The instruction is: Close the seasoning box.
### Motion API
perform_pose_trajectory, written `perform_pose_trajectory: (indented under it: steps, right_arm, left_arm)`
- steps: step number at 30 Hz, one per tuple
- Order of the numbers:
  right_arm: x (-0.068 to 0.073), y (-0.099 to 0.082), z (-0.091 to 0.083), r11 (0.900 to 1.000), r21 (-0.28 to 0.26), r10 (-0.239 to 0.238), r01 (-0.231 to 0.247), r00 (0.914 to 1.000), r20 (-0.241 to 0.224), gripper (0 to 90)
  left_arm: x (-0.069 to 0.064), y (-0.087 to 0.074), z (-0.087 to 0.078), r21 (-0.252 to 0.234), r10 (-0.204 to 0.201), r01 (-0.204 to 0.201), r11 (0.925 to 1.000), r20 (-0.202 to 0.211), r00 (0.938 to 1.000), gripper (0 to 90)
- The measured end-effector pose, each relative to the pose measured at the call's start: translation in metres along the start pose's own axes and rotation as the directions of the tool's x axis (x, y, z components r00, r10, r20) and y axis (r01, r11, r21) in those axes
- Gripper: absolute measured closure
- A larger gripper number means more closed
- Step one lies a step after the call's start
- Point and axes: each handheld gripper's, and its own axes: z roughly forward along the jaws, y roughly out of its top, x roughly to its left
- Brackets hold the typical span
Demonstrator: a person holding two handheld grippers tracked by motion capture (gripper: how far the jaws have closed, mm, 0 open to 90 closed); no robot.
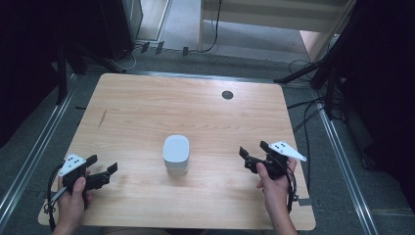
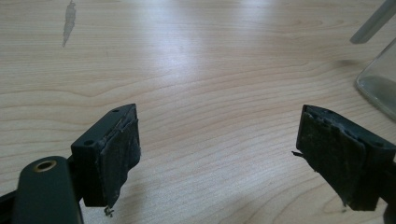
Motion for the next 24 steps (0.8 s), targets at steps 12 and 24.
perform_pose_trajectory:
  steps: [12,24]
  right_arm:
    - [-0.045,-0.04,-0.039,0.9988,0.022,0.042,-0.044,0.9944,0.097,13.5]
    - [-0.077,-0.069,-0.077,0.9959,0.03,0.078,-0.085,0.9811,0.177,13.6]
  left_arm:
    - [-0.001,0.0,0.0,0.004,0.009,-0.009,1.0,-0.008,0.9999,13.7]
    - [-0.001,0.0,0.0,0.003,0.01,-0.01,0.9999,-0.004,0.9999,13.7]
